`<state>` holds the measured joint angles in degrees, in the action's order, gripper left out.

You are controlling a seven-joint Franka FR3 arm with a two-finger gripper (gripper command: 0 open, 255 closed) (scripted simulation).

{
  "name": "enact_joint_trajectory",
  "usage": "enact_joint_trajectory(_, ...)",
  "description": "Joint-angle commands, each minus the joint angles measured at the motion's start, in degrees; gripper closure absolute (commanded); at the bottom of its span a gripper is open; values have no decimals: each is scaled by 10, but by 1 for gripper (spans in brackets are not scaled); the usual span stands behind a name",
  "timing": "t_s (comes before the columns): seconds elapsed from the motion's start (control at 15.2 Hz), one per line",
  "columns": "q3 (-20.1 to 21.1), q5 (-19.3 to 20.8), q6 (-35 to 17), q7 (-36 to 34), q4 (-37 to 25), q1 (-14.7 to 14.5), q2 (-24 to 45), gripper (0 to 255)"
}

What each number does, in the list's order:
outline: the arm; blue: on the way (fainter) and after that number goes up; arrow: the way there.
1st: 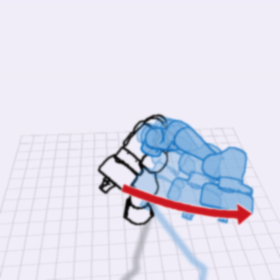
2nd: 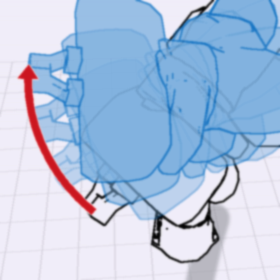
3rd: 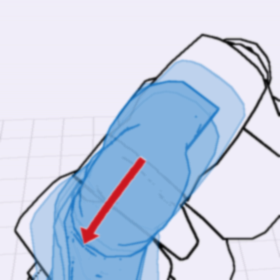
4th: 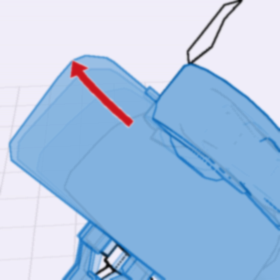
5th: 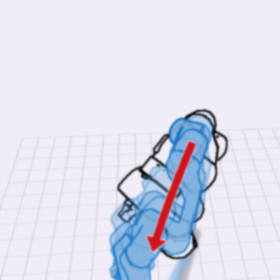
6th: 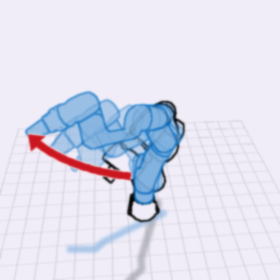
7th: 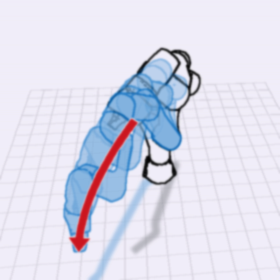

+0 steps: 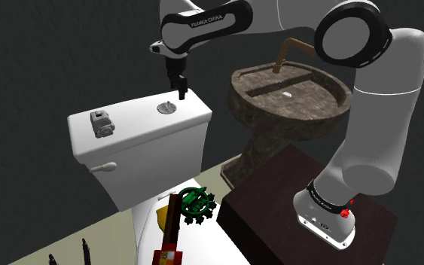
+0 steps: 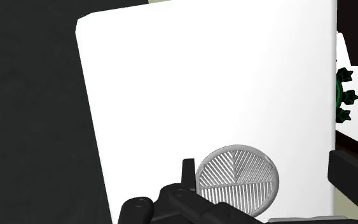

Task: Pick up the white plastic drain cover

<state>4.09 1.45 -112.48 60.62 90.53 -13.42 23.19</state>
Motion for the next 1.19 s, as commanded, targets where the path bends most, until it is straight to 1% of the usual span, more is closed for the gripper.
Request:
enact_joint_trajectory(0.0, 10, 3, 7, 29, -40, -6, 38, 0)
enact_joint_trajectory(0.07, 10, 3, 7, 29, -41, -6, 38, 0)
enact_joint_trajectory(0.53, 9, 5, -42, 28, -11, -6, 57, 0)
enact_joint_trajectory(0.66, 9, 5, -42, 28, -11, -6, 57, 0)
enact_joint_trajectory(0.73, 9, 5, -41, 28, -11, -7, 57, 255)
enact_joint_trajectory(1.12, 9, 5, -42, 28, -11, -7, 57, 255)
